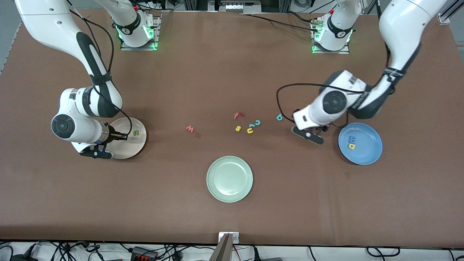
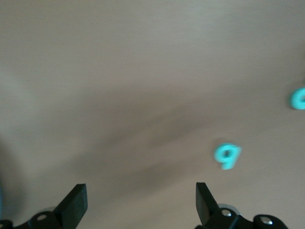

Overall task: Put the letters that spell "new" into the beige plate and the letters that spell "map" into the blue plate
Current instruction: 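Grasp the cyan q with the left gripper while the right gripper reaches the w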

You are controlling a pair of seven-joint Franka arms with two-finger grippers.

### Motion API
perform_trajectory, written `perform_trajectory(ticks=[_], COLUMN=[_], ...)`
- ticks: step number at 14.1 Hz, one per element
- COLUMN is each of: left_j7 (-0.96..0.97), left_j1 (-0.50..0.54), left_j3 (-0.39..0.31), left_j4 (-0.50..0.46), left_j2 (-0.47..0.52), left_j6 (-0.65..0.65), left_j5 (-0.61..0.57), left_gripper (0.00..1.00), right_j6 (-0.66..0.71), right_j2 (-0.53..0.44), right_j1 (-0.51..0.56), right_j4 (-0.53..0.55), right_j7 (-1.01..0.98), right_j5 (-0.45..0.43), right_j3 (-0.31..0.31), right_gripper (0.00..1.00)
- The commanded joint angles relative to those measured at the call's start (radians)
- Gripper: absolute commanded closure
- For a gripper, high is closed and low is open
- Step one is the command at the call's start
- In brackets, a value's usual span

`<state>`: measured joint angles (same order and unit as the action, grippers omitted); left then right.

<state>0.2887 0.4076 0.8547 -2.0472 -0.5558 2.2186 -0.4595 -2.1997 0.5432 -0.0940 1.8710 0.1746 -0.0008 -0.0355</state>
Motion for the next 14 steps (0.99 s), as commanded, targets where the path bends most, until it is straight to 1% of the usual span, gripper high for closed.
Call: perform_trajectory(ticks=[1, 2, 3, 4, 5, 6, 7, 8, 9, 10, 11, 12, 14], left_j7=[0.032, 0.032, 0.055, 0.079, 0.084, 0.084, 0.084, 0.087, 0.092, 0.092, 0.092, 0.092, 0.090], left_j1=[-0.022, -0.059, -0.103, -0.139, -0.151, -0.148, -0.139, -0.138, -0.138, -0.138, -0.138, -0.139, -0.136], left_j3=[0.007, 0.007, 0.007, 0.003, 0.000, -0.002, -0.002, -0.003, -0.011, -0.017, -0.019, -0.038, -0.049], left_j4=[-0.100, -0.106, -0.108, -0.116, -0.117, -0.117, -0.116, -0.116, -0.116, -0.113, -0.113, -0.113, -0.113], left_j2=[0.013, 0.011, 0.010, 0.010, -0.001, -0.019, -0.038, -0.050, -0.062, -0.075, -0.079, -0.088, -0.122], left_j6=[0.169, 0.183, 0.184, 0.184, 0.188, 0.194, 0.196, 0.197, 0.197, 0.199, 0.216, 0.242, 0.289], left_j5=[-0.033, -0.086, -0.152, -0.186, -0.203, -0.249, -0.315, -0.349, -0.352, -0.354, -0.355, -0.355, -0.355], left_gripper=[0.00, 0.00, 0.00, 0.00, 0.00, 0.00, 0.00, 0.00, 0.00, 0.00, 0.00, 0.04, 0.10], right_j6=[-0.018, -0.020, -0.015, -0.012, 0.007, 0.041, 0.063, 0.070, 0.070, 0.070, 0.070, 0.061, 0.048], right_j2=[0.032, 0.031, 0.020, 0.005, -0.005, -0.014, -0.015, -0.016, -0.016, -0.012, -0.008, -0.006, -0.003], right_j1=[0.016, 0.017, 0.022, 0.020, 0.017, 0.010, 0.005, 0.005, 0.005, 0.005, 0.002, -0.009, -0.070], right_j4=[-0.004, -0.009, -0.012, -0.022, -0.039, -0.048, -0.071, -0.081, -0.082, -0.088, -0.095, -0.095, -0.096], right_j7=[-0.013, -0.013, -0.013, -0.013, -0.017, -0.018, -0.020, -0.021, -0.033, -0.065, -0.085, -0.092, -0.096], right_j5=[-0.034, -0.050, -0.051, -0.047, -0.042, -0.039, -0.038, -0.036, -0.038, -0.039, -0.039, -0.041, -0.050], right_j3=[0.019, 0.017, 0.019, 0.020, 0.029, 0.040, 0.092, 0.147, 0.188, 0.244, 0.282, 0.317, 0.330], right_gripper=[0.32, 0.00, 0.00, 0.00, 0.00, 0.00, 0.00, 0.00, 0.00, 0.00, 0.00, 0.00, 0.00])
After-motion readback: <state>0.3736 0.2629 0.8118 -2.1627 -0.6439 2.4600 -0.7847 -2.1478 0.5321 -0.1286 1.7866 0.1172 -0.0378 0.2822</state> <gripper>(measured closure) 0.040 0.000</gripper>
